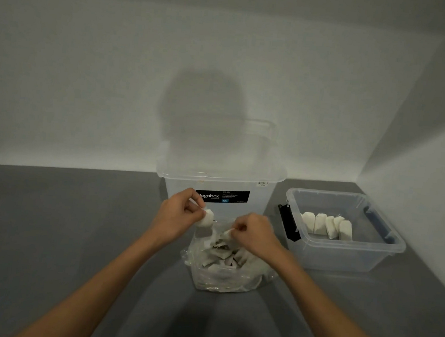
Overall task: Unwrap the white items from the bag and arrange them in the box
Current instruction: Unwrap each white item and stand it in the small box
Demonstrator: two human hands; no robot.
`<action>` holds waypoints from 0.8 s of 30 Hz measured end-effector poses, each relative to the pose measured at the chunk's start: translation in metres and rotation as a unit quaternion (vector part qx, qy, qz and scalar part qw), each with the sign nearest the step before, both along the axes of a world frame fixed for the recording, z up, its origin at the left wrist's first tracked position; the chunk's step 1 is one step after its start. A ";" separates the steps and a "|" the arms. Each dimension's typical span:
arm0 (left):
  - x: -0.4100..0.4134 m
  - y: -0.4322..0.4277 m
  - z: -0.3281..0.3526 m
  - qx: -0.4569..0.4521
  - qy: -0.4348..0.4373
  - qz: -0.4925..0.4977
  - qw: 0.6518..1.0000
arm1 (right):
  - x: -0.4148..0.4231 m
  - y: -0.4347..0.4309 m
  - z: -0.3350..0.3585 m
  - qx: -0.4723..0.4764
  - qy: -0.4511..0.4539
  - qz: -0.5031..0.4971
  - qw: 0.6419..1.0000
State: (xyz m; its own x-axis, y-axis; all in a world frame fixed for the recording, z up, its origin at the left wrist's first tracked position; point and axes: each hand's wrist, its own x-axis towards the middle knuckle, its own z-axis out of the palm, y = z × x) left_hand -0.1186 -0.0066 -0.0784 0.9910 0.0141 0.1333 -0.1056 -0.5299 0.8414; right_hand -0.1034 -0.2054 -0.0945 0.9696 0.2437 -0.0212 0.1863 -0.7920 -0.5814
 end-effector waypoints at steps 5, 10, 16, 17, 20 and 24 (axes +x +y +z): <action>0.002 -0.010 0.003 0.027 -0.008 -0.037 0.999 | -0.004 -0.023 0.027 0.224 0.112 -0.099 0.963; 0.004 -0.028 0.006 0.032 0.013 -0.065 0.997 | -0.011 -0.033 0.039 0.482 0.226 -0.147 0.834; 0.002 -0.050 0.015 -0.085 0.029 -0.136 0.987 | -0.016 -0.035 0.034 0.687 0.349 -0.151 0.619; 0.002 -0.054 0.017 -0.104 0.026 -0.142 0.984 | -0.017 -0.035 0.032 0.697 0.364 -0.149 0.599; 0.006 -0.060 0.022 -0.130 0.023 -0.143 0.981 | -0.022 -0.035 0.029 0.684 0.383 -0.162 0.599; 0.012 -0.063 0.029 -0.021 0.012 -0.122 0.992 | -0.027 -0.040 0.027 0.429 0.213 -0.177 0.860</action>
State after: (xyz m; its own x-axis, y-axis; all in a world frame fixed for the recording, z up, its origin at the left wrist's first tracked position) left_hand -0.1064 -0.0695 -0.0495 0.9683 -0.2216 0.1150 -0.2069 -0.4547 0.8663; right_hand -0.1301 -0.2455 -0.0674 0.9351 0.0379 -0.3523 -0.3526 -0.0004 -0.9358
